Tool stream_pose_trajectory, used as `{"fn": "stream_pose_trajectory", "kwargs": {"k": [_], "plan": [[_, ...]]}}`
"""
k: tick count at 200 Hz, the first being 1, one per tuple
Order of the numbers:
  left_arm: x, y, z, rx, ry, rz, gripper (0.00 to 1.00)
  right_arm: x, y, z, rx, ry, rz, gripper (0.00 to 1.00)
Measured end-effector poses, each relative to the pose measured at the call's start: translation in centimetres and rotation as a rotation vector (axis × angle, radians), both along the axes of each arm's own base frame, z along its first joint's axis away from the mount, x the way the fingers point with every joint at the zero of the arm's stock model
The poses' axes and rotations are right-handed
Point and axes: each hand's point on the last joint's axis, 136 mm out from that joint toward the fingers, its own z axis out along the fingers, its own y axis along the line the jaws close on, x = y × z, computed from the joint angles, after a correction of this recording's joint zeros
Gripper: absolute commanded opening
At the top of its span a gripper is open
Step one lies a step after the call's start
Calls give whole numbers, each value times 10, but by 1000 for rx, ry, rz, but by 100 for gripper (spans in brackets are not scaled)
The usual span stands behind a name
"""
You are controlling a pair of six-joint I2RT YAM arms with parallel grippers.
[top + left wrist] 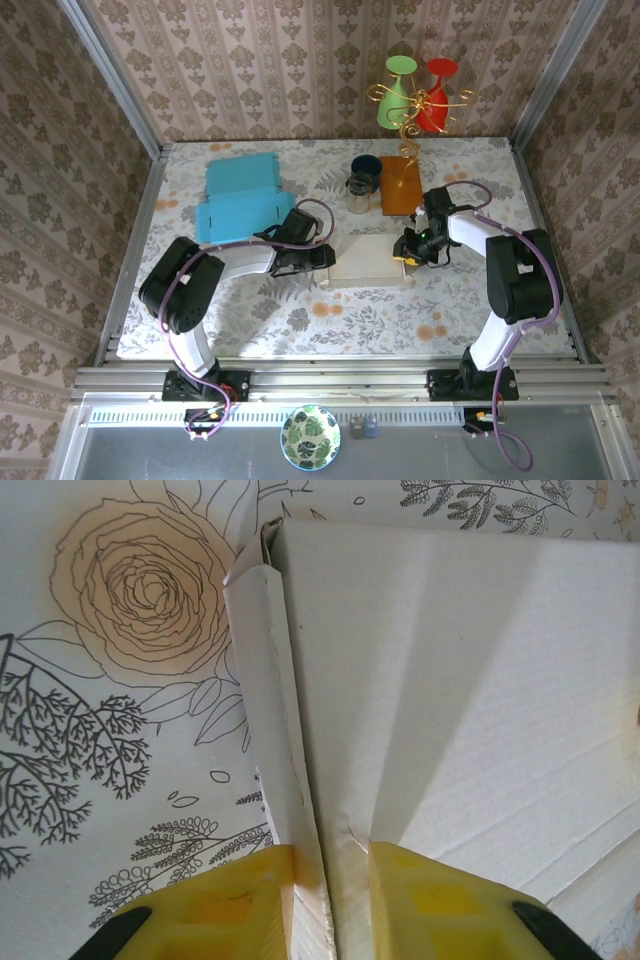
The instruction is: Fold the paper box
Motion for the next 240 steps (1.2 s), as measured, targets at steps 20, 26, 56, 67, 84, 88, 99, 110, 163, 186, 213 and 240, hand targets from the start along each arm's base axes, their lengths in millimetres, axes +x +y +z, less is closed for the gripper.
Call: {"fn": "stream_pose_trajectory", "kwargs": {"k": [20, 26, 56, 67, 84, 88, 99, 110, 163, 186, 213, 240], "plan": [[1, 0, 0, -3, -1, -2, 27, 0, 0, 0, -5, -2, 2, 26], [1, 1, 0, -2, -2, -2, 27, 0, 0, 0, -6, -2, 3, 26], [1, 1, -1, -1, -3, -5, 27, -1, 0, -1, -6, -18, 1, 25], [2, 1, -1, -1, -4, -7, 27, -1, 0, 0, -8, -26, 1, 24], [1, 1, -1, -2, -4, -11, 25, -1, 0, 0, -12, -35, 1, 23], [1, 1, -1, -3, -5, -12, 24, -1, 0, 0, -12, -37, 1, 24], [2, 1, -1, -4, -4, -13, 23, 0, 0, 0, -13, -40, 0, 23], [2, 1, -1, -5, -4, -15, 21, -1, 0, 0, -15, -42, 1, 23], [2, 2, -1, -3, -12, -24, 9, -4, 0, 1, -19, -50, 1, 25], [2, 2, 0, -5, -15, -23, 4, -5, 0, 2, -16, -48, -2, 38], [2, 1, 0, -14, -20, -29, 0, -6, -2, 3, -12, -50, -5, 56], [3, 1, -1, -34, -29, -29, 0, -8, -5, 10, 19, -62, -26, 71]]}}
